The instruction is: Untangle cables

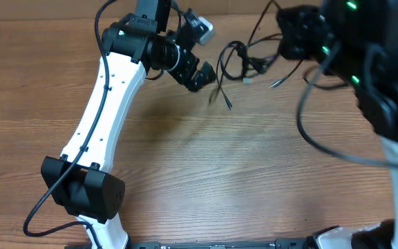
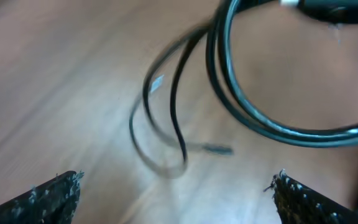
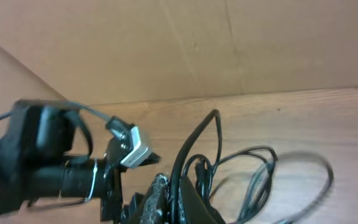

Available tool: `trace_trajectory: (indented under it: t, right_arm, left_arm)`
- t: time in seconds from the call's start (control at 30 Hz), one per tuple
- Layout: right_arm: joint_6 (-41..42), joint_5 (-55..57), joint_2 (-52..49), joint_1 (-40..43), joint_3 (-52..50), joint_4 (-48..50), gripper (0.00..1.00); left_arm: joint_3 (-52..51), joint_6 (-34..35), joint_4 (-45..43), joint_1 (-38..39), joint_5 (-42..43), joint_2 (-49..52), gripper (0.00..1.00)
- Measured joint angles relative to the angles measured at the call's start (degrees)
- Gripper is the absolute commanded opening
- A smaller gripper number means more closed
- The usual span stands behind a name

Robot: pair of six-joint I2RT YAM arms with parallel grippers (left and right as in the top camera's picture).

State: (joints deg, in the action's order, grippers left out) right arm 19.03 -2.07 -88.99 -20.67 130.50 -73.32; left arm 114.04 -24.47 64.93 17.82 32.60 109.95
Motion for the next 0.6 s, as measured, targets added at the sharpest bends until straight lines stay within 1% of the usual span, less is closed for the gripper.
trace_trajectory:
  t: [0.1, 0.2, 0.3, 0.4, 0.6]
  right_arm:
    - [-0.7, 0.0, 1.0, 0.0, -0.8, -4.0, 0.04]
    - [-3.0, -0.5, -0.7, 0.0, -2.5, -6.3, 0.04]
    - [-4.8, -0.7, -2.2, 0.0, -3.7, -6.5, 0.04]
    - [-5.8, -0.7, -2.1, 0.0, -3.8, -5.5, 0.04]
    - [-6.7, -1.0, -1.6, 0.0, -3.8, -4.2, 0.04]
  left_arm:
    - [0.0, -3.6, 1.1, 1.2, 5.3, 0.0, 1.0]
    - [0.0, -5.5, 1.4, 2.4, 8.1, 0.0, 1.0]
    - [0.0, -6.5, 2.4, 3.0, 10.1, 0.0, 1.0]
    - [0.0, -9.2, 5.1, 3.2, 13.4, 0.0, 0.99]
    - [0.0, -18.6, 12.6, 3.8, 21.2, 0.0, 1.0]
